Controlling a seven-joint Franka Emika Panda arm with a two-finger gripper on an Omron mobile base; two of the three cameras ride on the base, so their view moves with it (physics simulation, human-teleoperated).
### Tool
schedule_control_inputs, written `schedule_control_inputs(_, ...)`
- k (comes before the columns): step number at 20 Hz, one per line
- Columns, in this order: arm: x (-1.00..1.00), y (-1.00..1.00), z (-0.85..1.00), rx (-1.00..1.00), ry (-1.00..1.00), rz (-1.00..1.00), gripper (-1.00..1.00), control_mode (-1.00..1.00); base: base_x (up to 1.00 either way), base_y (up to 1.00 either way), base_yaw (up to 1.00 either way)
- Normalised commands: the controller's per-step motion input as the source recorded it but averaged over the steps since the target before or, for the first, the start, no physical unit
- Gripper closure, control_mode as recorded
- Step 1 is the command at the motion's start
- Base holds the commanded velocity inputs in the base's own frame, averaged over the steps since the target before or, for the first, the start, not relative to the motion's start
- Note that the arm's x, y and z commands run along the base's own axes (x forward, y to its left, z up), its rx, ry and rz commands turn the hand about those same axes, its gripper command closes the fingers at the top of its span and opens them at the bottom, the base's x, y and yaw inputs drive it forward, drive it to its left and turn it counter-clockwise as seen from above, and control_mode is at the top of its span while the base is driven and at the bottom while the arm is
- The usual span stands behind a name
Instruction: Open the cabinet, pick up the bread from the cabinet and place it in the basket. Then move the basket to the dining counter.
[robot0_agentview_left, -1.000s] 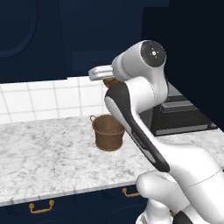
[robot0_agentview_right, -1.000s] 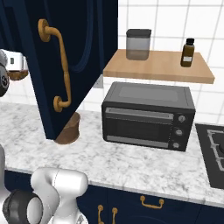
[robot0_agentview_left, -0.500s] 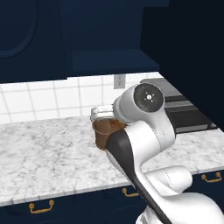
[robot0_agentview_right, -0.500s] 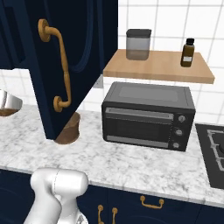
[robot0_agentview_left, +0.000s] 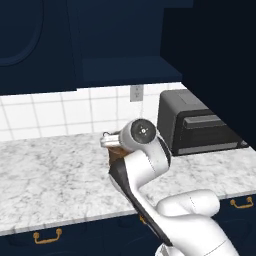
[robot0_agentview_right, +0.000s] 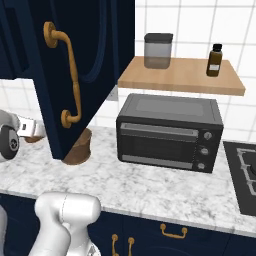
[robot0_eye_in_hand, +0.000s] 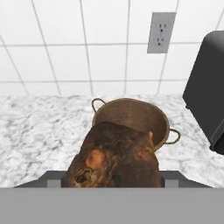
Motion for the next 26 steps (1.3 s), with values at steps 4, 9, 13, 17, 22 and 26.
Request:
schedule_control_inputs(4,1.00,0.00,-0.30,0.00,0.13,-0.04,1.00,-1.00,0.00,0.00,0.00)
schedule_control_inputs(9,0.99,0.00,-0.01,0.02,0.21,-0.07,1.00,-1.00,0.00,0.00,0.00)
schedule_control_inputs(13,0.88,0.01,-0.36,0.00,0.08,-0.03,1.00,-1.00,0.00,0.00,0.00)
schedule_control_inputs(17,0.49,0.03,-0.73,0.00,-0.04,-0.01,1.00,-1.00,0.00,0.00,0.00)
schedule_control_inputs(22,0.80,0.00,-0.35,0.00,0.00,-0.01,1.00,-1.00,0.00,0.00,0.00)
schedule_control_inputs(26,0.14,0.00,-0.21,0.00,0.17,-0.02,1.00,-1.00,0.00,0.00,0.00)
